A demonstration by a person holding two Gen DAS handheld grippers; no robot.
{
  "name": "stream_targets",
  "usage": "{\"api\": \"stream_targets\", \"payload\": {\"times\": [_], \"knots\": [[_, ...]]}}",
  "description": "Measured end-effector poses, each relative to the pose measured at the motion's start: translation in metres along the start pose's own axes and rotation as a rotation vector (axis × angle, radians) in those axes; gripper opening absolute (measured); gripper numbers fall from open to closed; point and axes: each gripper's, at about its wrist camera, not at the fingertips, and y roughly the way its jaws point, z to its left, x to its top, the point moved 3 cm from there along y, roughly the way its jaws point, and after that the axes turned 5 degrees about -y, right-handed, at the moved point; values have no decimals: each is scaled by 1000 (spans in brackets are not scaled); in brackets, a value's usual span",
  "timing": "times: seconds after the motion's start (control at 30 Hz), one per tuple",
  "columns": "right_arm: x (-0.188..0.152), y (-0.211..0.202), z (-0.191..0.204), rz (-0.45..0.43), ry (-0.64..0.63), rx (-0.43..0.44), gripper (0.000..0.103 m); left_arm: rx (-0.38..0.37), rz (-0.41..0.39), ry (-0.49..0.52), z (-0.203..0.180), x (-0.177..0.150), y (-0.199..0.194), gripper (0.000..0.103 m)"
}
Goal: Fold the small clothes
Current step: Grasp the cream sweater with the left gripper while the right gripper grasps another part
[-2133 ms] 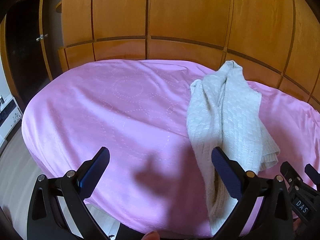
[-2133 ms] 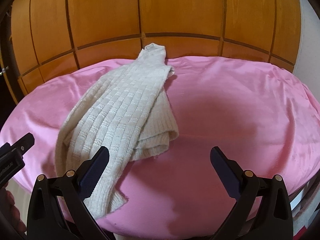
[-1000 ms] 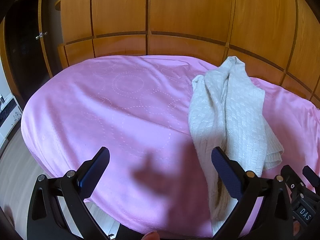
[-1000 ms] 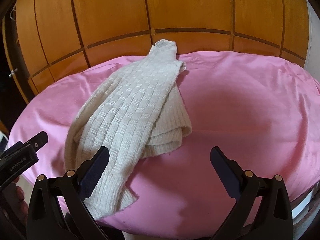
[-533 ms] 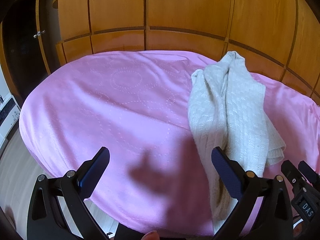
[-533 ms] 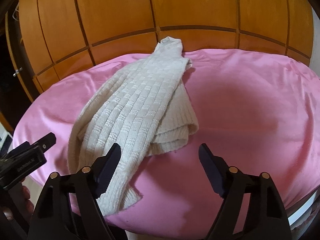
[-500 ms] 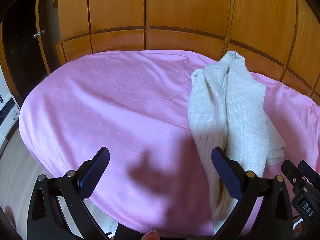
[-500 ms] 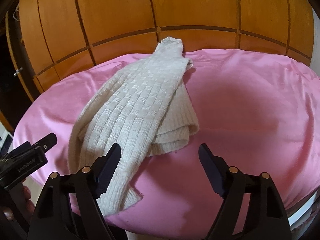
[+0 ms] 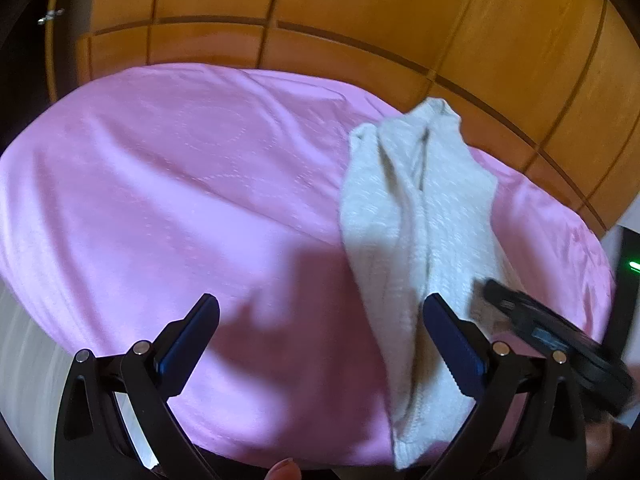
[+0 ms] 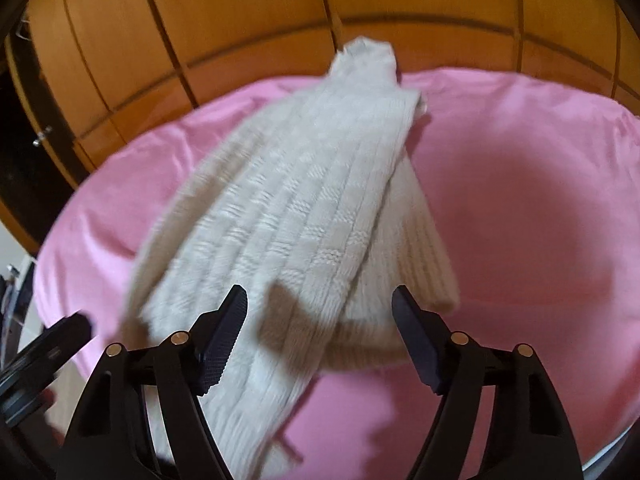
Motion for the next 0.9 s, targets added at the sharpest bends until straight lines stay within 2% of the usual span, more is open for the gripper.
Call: {"api": "stream_targets", "payload": {"times": [0.07, 0.1, 0.13, 0.17, 0.2, 0.23, 0.33, 0.4, 0.47, 0.5, 0.57, 0.77, 0.83, 0.9], "knots": [[0, 13, 0, 36, 11, 3, 48, -20, 5, 35, -7, 1, 3, 101], [1, 13, 4, 20, -5, 18, 31, -26, 14, 48, -10, 3, 7, 101], [3, 11, 9, 8, -36, 21, 26, -40, 32, 55, -13, 4, 12, 98], [5, 9, 12, 0, -69, 13, 15, -58, 46, 55, -15, 5, 16, 86], [7, 4, 14, -8, -93, 15, 10, -72, 77, 48, -17, 6, 24, 75], [9, -1, 12, -16, -96, 30, 7, -83, 109, 37, -17, 6, 30, 72], [17, -24, -4, -52, -122, 35, 5, -138, 194, 11, -18, 1, 46, 64], [24, -40, -21, -84, -138, 1, 5, -155, 216, 38, -24, -2, 50, 47], [34, -58, -48, -126, -156, -85, 5, -167, 215, 74, -32, -4, 51, 36], [41, -61, -62, -138, -156, -127, 5, -180, 220, 86, -36, -5, 51, 24], [53, -71, -98, -158, -133, -222, 5, -175, 223, 104, -39, -5, 51, 16], [85, -77, -228, -146, 10, -519, 5, -285, 225, 71, -20, 16, 29, 5], [96, -68, -269, -117, 41, -619, 5, -268, 197, 71, -10, 29, 22, 5], [105, -58, -300, -91, 71, -676, 5, -261, 171, 36, 4, 45, 15, 5]]}}
